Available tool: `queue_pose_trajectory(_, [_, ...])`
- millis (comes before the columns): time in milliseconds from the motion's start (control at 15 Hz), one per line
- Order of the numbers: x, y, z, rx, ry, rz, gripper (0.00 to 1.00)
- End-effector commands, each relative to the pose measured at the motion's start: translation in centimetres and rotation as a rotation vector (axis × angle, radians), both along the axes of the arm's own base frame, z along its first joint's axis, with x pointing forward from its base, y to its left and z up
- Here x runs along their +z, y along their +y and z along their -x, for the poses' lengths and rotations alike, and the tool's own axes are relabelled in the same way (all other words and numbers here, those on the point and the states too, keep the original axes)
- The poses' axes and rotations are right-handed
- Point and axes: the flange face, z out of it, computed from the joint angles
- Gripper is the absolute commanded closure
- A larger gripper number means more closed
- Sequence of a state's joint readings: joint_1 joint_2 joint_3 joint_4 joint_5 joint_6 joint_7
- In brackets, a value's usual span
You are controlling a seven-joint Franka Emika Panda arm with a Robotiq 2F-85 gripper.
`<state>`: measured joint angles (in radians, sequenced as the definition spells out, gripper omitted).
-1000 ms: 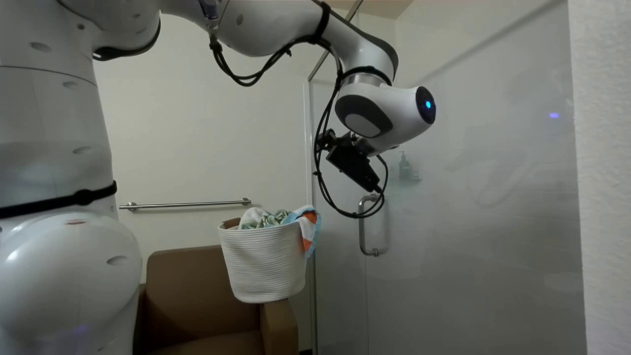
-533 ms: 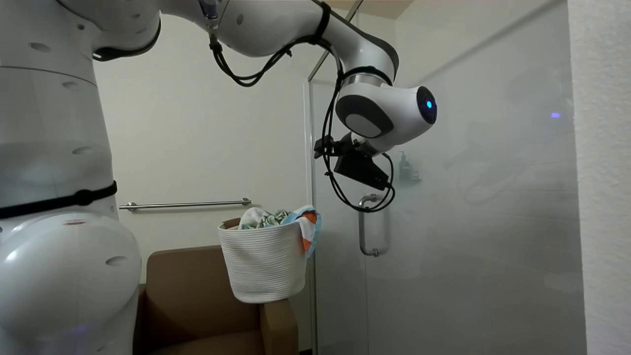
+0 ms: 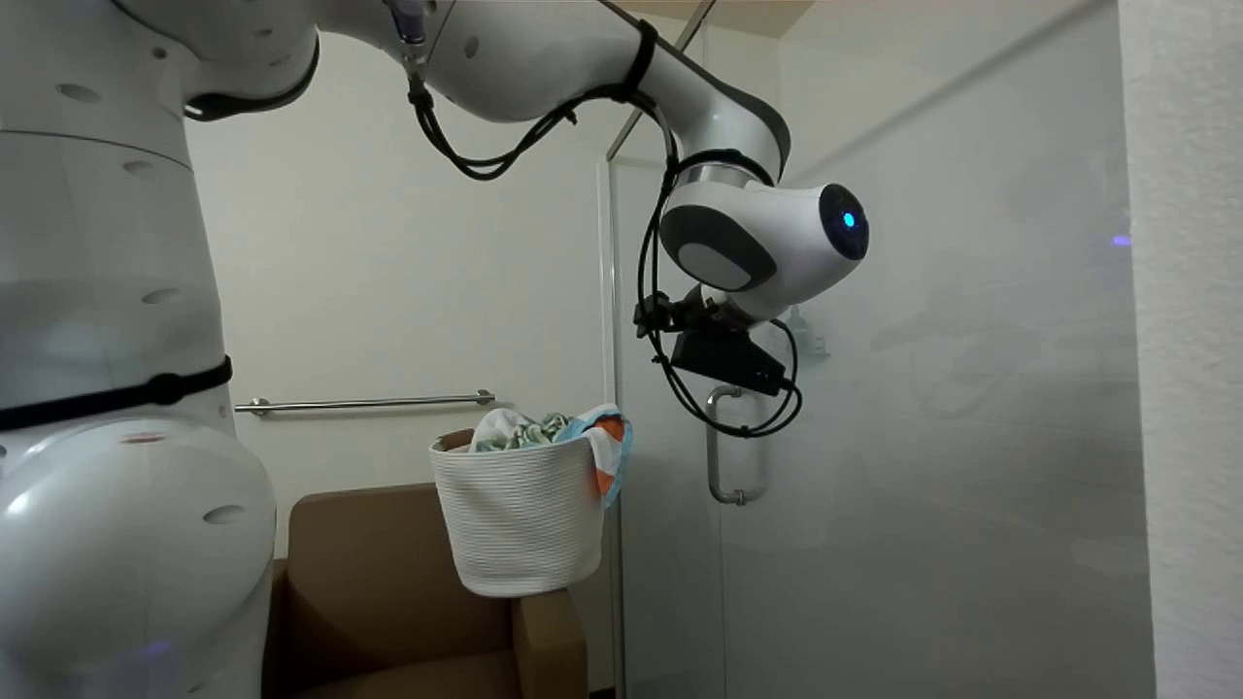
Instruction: Open the door
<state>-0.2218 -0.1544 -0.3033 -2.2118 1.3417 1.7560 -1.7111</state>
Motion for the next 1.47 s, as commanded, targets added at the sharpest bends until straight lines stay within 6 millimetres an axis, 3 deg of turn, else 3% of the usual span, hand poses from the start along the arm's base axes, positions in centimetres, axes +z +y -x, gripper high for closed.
queue_pose_trajectory(0, [-1.6,-0.7,-0.1,-0.057,-0.011,0.028,0.00])
queue_pose_trajectory(467, [-4.1,-1.4,-1.5,-0.116,0.030,0.043,0.00])
queue_pose_trajectory(1000, [-6.8,0.6,-3.8,-0.102,0.071,-0.037,0.00])
queue_pose_trajectory(1400, [-7.8,0.6,-5.5,-0.111,0.075,-0.053,0.00])
